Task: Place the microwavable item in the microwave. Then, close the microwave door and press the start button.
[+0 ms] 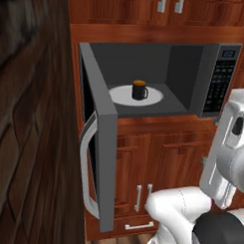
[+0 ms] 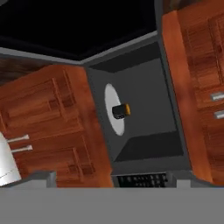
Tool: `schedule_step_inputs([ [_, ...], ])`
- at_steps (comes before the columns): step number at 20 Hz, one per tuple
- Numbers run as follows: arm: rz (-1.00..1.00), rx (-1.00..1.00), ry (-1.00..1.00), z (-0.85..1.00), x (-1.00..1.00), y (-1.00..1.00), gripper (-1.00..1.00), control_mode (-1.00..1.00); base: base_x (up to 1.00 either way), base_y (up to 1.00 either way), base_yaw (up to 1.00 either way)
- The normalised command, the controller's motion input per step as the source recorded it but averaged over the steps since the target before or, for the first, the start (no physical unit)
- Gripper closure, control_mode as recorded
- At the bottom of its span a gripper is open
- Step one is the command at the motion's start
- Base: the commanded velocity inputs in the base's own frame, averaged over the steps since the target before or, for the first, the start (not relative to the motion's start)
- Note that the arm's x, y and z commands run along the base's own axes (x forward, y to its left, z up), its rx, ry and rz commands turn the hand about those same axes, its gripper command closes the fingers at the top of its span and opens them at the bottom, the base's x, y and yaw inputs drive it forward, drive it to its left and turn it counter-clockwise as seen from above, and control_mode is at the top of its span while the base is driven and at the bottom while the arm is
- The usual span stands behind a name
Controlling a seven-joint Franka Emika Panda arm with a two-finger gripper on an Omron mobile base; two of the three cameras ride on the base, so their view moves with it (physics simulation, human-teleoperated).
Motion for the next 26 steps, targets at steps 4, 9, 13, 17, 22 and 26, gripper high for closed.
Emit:
schedule_step_inputs([
  [4, 0.00, -0.31, -0.01, -0.79, -0.79, 0.91, -1.00, -1.00, 0.00, 0.00, 0.00],
  [9, 0.00, -0.29, -0.01, -0.76, -0.69, 0.99, -1.00, -1.00, 0.00, 0.00, 0.00],
  [13, 0.03, -0.24, 0.00, -0.77, -0.15, 1.00, -1.00, -1.00, 0.00, 0.00, 0.00],
  [17, 0.05, -0.15, 0.00, -0.77, 0.60, 1.00, -1.00, -1.00, 0.00, 0.00, 0.00],
  [22, 0.05, -0.15, 0.00, -0.72, 1.00, 1.00, -1.00, -1.00, 0.00, 0.00, 0.00],
  [26, 0.05, -0.15, 0.00, -0.69, 1.00, 1.00, -1.00, -1.00, 0.00, 0.00, 0.00],
])
